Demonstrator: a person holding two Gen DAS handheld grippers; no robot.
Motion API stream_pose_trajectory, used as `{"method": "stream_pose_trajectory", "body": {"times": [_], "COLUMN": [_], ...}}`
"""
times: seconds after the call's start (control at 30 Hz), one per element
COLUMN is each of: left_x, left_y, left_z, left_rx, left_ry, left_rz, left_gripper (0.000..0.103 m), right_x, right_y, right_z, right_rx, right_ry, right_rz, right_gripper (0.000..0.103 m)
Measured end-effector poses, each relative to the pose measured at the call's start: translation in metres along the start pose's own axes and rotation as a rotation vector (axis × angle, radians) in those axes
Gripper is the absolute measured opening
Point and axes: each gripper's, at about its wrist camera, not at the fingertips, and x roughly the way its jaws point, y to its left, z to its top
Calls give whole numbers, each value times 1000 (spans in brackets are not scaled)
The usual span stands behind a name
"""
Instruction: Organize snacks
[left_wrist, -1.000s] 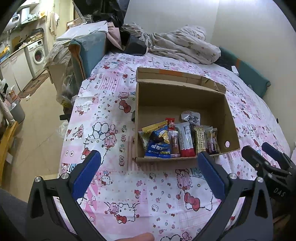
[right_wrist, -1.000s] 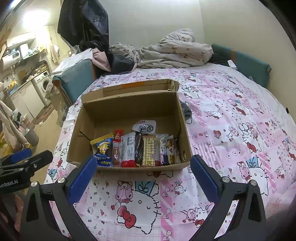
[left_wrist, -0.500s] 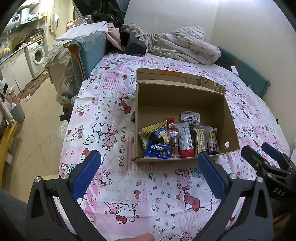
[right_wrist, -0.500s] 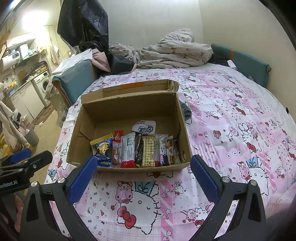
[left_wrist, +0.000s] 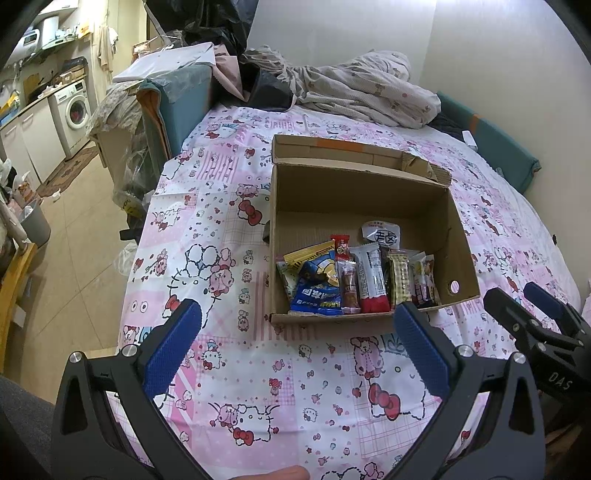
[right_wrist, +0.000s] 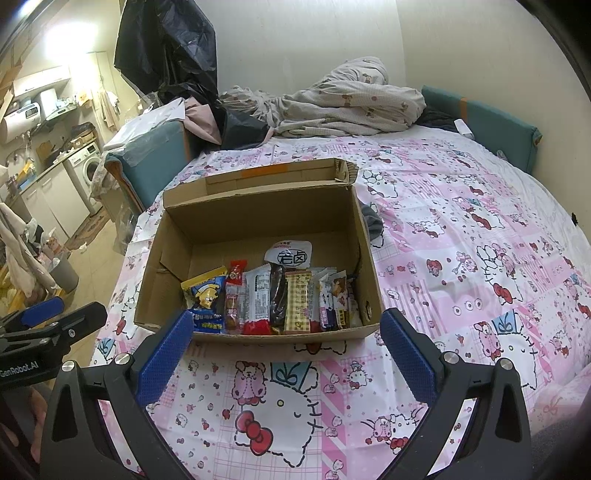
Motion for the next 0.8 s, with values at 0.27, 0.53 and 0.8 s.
{"method": "stream_pose_trajectory", "body": {"times": [0.27,0.53,0.8], "left_x": [0,0,1], "left_y": [0,1,-1], "left_z": [0,0,0], "left_rx": [1,4,6], "left_ry": [-1,-1,-3], "left_rz": [1,3,10], "left_gripper": [103,103,103], "right_x": [-2,-5,-6], "right_y": [1,3,2], "right_z": [1,1,1], "right_rx": [1,1,6], "right_ry": [-1,-11,-12], "right_rz": [5,-2,-1], "right_gripper": [103,103,103]}}
